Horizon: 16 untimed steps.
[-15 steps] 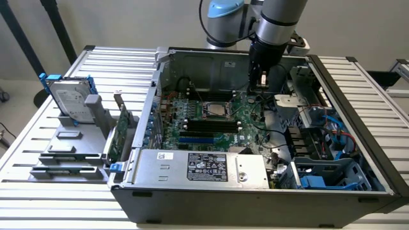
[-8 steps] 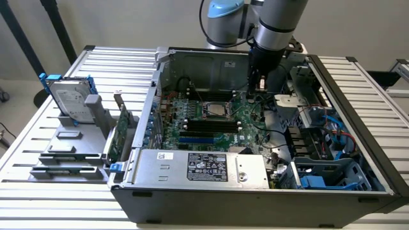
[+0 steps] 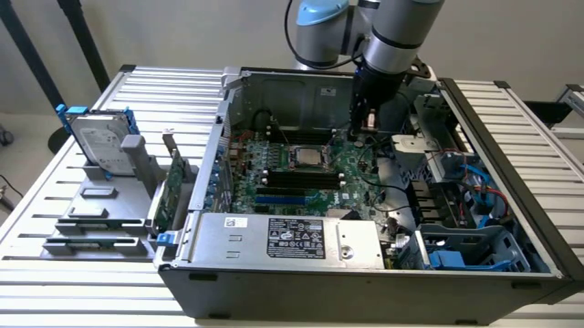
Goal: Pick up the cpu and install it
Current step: 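Close the cpu cover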
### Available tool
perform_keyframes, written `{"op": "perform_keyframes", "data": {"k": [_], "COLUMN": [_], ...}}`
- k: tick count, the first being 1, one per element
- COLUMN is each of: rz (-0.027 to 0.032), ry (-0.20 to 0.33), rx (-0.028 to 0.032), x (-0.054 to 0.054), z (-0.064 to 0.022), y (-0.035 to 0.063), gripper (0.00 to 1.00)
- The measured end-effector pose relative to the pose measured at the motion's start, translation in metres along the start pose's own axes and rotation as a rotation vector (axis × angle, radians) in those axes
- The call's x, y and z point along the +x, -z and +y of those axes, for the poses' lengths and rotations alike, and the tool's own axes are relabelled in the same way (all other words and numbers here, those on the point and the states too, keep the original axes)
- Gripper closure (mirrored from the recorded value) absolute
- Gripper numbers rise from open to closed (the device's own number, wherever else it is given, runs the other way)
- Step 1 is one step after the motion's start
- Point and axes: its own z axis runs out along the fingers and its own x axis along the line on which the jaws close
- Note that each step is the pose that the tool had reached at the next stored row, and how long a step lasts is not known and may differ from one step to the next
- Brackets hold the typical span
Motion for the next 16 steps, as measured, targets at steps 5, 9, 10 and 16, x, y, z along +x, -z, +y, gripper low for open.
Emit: {"op": "perform_keyframes", "data": {"k": [5, 9, 10, 16], "rz": [0.001, 0.0034, 0.0042, 0.0083], "ry": [-0.006, -0.011, -0.013, -0.019], "rx": [0.0584, 0.1176, 0.1312, 0.1976], "x": [0.0, 0.0, 0.0, 0.0], "z": [0.0, -0.0008, -0.0015, -0.0103], "y": [0.0003, 0.0002, 0.0002, -0.0006], "gripper": [0.89, 0.89, 0.89, 0.89]}}
